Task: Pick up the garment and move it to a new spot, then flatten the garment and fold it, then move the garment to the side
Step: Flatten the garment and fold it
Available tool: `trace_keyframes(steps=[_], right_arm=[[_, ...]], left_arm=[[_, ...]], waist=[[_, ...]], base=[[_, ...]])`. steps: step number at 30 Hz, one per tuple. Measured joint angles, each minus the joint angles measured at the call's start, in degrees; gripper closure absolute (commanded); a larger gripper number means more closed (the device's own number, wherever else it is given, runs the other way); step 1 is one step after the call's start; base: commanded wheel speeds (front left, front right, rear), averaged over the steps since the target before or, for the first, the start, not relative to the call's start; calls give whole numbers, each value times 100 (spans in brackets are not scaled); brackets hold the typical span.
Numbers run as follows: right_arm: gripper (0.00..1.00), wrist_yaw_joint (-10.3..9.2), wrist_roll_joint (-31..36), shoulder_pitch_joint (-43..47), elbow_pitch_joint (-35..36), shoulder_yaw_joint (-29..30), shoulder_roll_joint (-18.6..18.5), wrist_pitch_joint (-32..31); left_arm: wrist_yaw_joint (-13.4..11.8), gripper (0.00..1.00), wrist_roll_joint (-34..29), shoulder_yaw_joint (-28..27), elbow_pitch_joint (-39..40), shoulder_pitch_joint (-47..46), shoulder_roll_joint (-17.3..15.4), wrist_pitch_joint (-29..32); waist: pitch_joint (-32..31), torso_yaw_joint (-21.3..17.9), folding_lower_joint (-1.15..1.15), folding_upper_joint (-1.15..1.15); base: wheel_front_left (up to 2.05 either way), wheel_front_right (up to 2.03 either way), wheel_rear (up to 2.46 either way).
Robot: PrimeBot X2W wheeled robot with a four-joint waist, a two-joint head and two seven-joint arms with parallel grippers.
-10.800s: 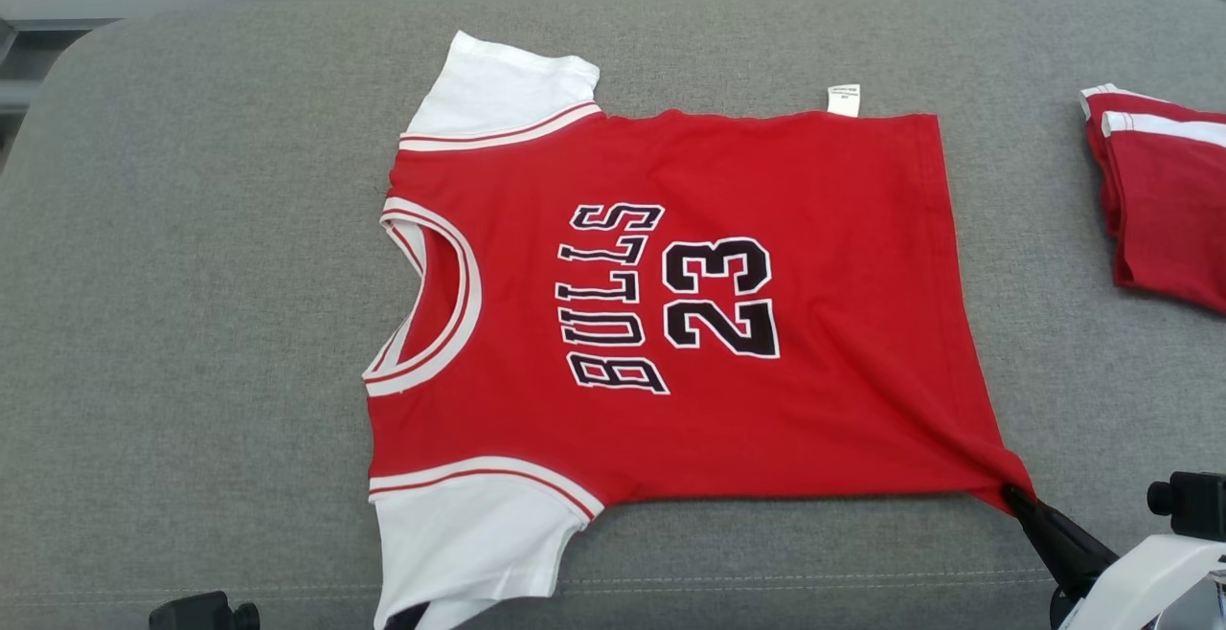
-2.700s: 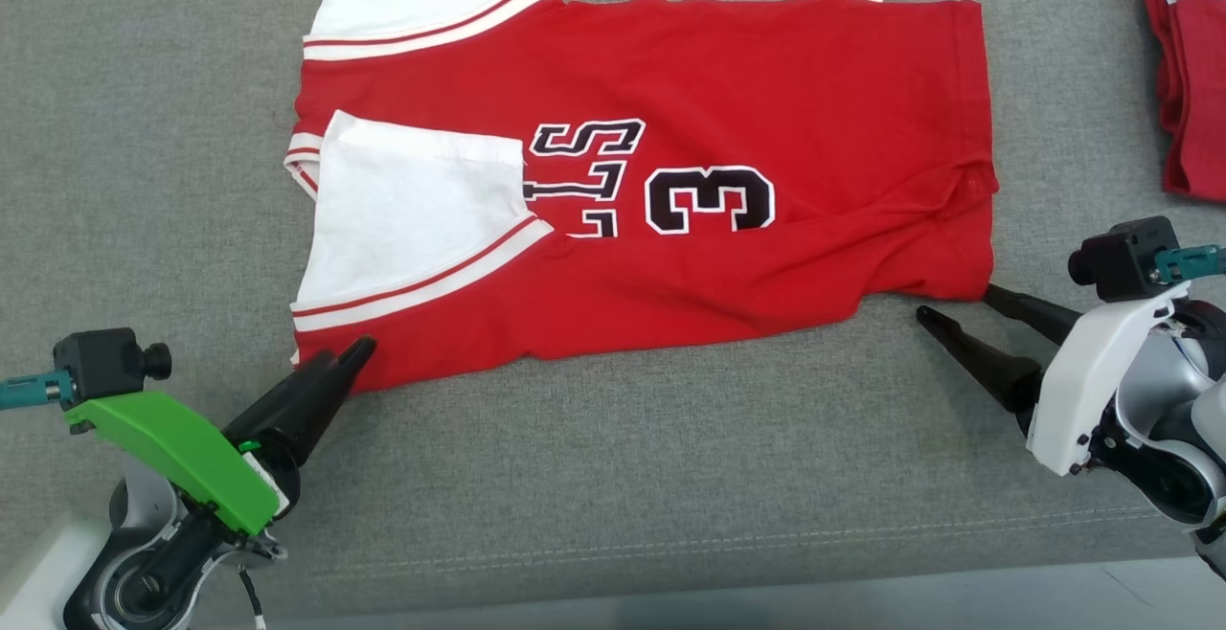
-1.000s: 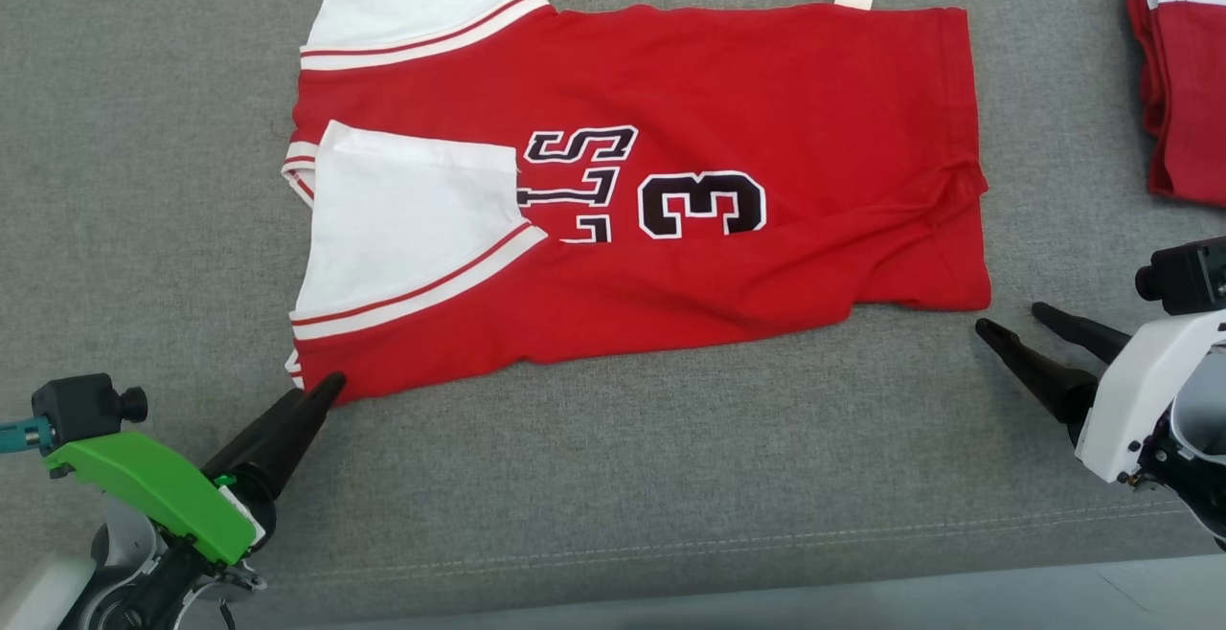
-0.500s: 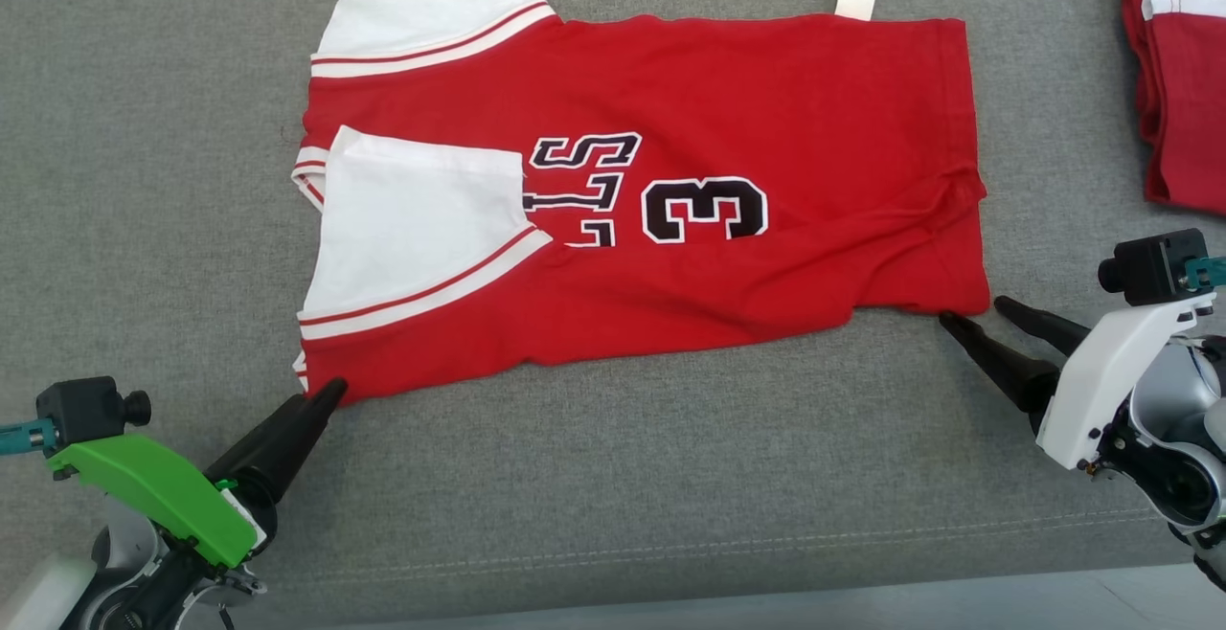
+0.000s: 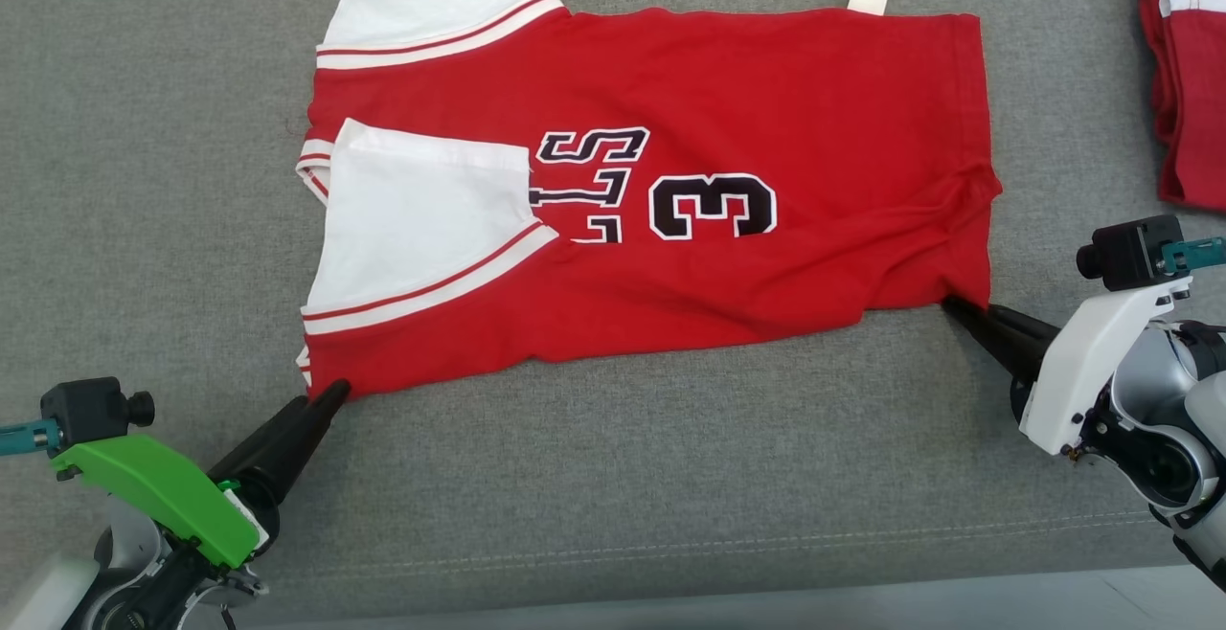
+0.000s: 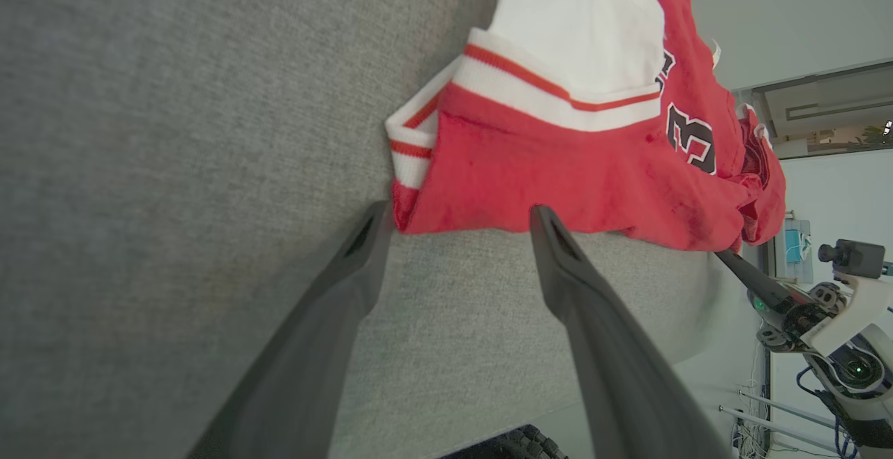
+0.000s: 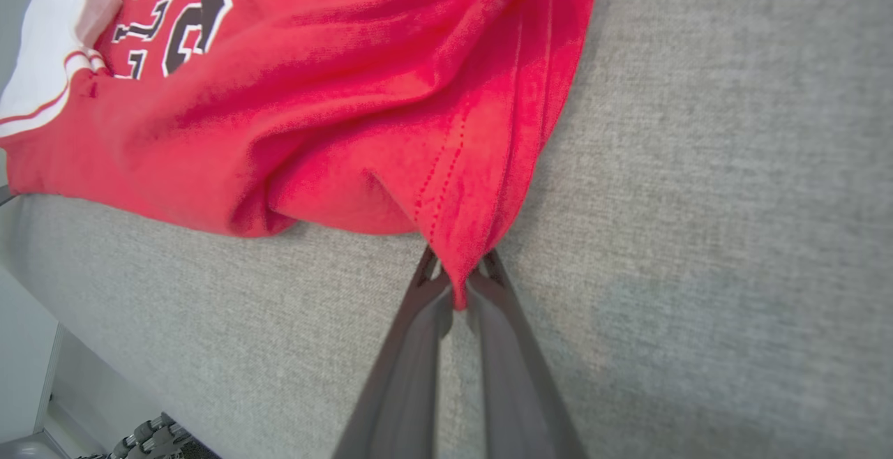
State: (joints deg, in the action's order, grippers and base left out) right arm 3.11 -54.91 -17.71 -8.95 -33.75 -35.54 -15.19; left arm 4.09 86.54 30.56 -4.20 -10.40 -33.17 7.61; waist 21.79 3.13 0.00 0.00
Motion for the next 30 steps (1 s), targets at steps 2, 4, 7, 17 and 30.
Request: trace_keyframes(steps=[2, 4, 7, 17, 30], right_arm=[[100, 42, 0, -15, -19, -8, 0, -4], [100, 48, 0, -40, -40, -19, -2, -7], [100, 87, 0, -65, -75, -23, -2, -7], [100, 134, -1, -102, -157, 0, -31, -4], [100, 191, -23, -151, -302, -57, -1, -4]], left_arm=[[0, 0, 0, -23, -32, 0, 0, 0], [0, 0, 0, -23, -68, 0, -1, 0], [0, 0, 0, -35, -120, -1, -8, 0], [11, 0, 0, 88, -320, -161, 8, 177], [104, 100, 19, 311, -530, -424, 302, 501]], waist=[[10, -25, 0, 0], [22, -62, 0, 0], [40, -122, 0, 0], [63, -180, 0, 0], [5, -181, 0, 0]], base=[[0, 0, 0], [0, 0, 0], [0, 0, 0], [0, 0, 0], [0, 0, 0]])
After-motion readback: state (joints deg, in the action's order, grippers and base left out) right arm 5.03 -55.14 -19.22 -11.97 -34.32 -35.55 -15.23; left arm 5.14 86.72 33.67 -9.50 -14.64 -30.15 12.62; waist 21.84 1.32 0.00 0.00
